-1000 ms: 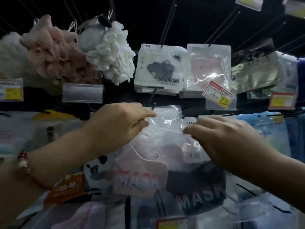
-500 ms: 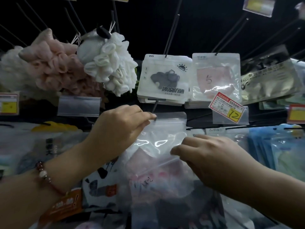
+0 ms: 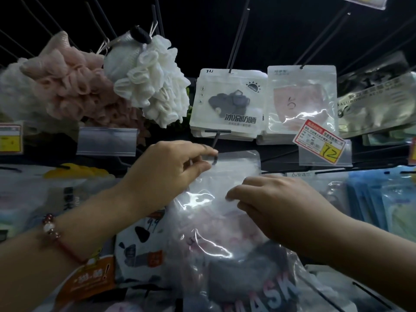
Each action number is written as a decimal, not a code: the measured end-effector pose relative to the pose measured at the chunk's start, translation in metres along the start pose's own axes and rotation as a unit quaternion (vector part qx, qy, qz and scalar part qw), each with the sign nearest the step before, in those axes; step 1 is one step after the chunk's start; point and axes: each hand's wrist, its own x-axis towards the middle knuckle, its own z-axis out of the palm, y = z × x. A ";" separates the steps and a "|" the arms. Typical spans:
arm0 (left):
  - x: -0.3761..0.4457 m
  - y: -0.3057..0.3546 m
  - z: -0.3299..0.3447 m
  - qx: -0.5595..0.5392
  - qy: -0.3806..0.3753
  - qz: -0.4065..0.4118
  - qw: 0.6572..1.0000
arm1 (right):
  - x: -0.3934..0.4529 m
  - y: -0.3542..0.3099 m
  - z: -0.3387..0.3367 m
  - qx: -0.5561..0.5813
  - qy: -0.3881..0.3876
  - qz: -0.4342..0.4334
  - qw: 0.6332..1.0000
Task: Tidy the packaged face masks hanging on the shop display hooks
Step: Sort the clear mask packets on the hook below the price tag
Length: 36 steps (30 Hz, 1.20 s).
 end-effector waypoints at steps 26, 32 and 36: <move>-0.023 0.026 -0.011 0.188 -0.058 0.077 0.977 | 0.011 0.000 -0.009 0.072 -0.042 0.138 0.987; -0.030 0.026 -0.012 0.106 -0.082 -0.007 0.991 | 0.020 -0.007 -0.022 0.103 -0.012 0.160 0.982; -0.027 0.032 -0.016 0.043 -0.045 -0.036 0.997 | 0.021 -0.010 -0.026 0.115 0.011 0.166 0.979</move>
